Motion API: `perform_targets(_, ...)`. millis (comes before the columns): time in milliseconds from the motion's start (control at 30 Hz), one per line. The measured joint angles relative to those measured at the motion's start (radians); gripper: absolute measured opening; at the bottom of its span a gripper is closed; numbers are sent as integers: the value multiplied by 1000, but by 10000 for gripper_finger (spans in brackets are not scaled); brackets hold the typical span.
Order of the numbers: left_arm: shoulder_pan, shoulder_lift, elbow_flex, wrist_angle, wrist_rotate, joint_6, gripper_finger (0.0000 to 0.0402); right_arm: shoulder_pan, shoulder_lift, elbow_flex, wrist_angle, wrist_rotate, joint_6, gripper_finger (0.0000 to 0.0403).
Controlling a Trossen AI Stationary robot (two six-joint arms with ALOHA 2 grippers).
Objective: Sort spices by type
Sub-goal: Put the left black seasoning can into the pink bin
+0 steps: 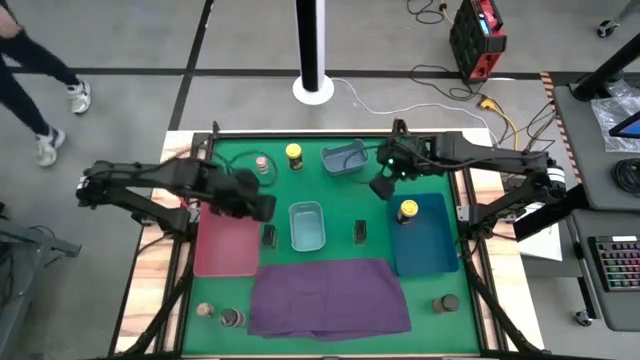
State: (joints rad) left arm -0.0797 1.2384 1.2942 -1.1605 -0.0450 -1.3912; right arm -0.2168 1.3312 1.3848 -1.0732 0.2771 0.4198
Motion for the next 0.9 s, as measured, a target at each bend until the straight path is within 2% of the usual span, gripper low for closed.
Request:
perform_targets(133, -35, 87, 0, -24, 11, -39, 223, -33, 4, 0, 110, 4, -56, 337)
perform_targets(267, -40, 158, 0, -24, 10, -39, 223, -46, 7, 0, 149, 4, -104, 336)
perform_targets(567, -37, 258, 0, -46, 4, -15, 223, -57, 7, 0, 147, 4, -123, 334)
perform_targets(900, -5, 370, 0, -42, -24, 82, 223, -57, 7, 0, 140, -23, -92, 339)
